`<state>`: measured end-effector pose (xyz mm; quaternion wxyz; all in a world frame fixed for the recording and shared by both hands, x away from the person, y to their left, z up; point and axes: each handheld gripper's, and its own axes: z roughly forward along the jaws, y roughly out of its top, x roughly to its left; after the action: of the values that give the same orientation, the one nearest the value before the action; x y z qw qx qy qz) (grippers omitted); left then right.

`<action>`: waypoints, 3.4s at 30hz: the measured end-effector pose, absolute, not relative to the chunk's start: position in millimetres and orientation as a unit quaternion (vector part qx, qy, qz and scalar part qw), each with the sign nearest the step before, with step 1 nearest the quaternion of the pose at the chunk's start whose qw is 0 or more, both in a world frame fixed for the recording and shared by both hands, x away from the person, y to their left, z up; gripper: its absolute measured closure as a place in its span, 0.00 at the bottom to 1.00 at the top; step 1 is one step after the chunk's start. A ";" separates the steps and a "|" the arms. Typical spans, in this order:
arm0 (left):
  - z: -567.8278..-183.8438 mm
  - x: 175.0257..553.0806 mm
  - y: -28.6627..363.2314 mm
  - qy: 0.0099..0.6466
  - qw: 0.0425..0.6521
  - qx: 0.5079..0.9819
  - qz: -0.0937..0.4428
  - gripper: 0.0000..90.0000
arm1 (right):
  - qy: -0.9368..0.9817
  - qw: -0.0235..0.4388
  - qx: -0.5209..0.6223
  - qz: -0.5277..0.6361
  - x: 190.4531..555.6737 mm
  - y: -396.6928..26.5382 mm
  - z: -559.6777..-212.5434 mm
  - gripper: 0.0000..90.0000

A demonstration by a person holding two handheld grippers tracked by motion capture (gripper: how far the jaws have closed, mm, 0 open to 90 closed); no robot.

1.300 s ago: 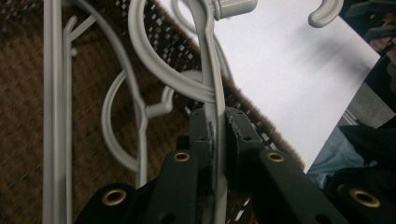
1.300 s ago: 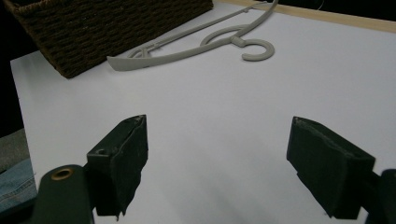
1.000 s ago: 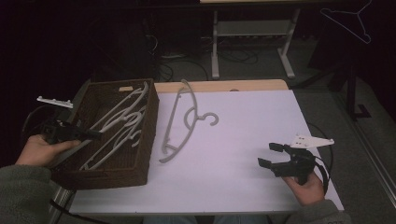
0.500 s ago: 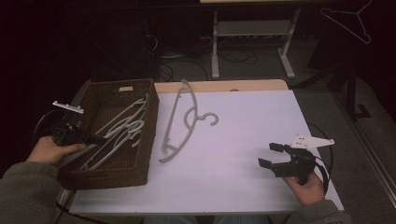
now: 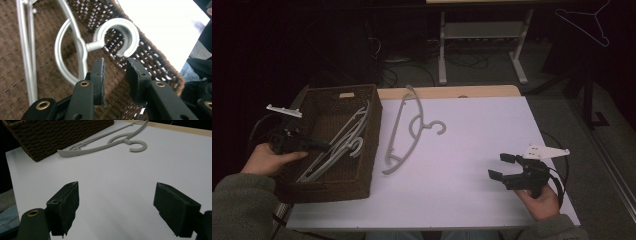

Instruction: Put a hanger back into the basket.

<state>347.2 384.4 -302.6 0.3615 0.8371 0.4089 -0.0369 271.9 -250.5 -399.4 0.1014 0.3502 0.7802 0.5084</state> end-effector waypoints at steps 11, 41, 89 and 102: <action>-295.1 351.2 353.6 0.384 0.376 0.842 -0.040 0.76 | 0.778 0.101 0.349 0.512 271.9 -252.1 -398.8 0.22; -292.5 351.0 264.6 0.344 0.397 0.850 -0.043 0.63 | 0.776 0.100 0.343 0.519 276.4 -252.7 -397.0 0.22; -400.5 448.2 129.3 0.467 0.343 0.814 -0.032 0.58 | 0.769 0.091 0.332 0.539 273.8 -260.8 -393.6 0.21; -416.4 456.0 135.6 0.499 0.309 0.809 -0.026 0.59 | 0.768 0.092 0.331 0.540 272.9 -260.8 -393.2 0.21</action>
<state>456.0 135.6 -416.4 0.3093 0.8090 0.4991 -0.0264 272.9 -260.8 -393.2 0.0917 0.3306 0.7683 0.5404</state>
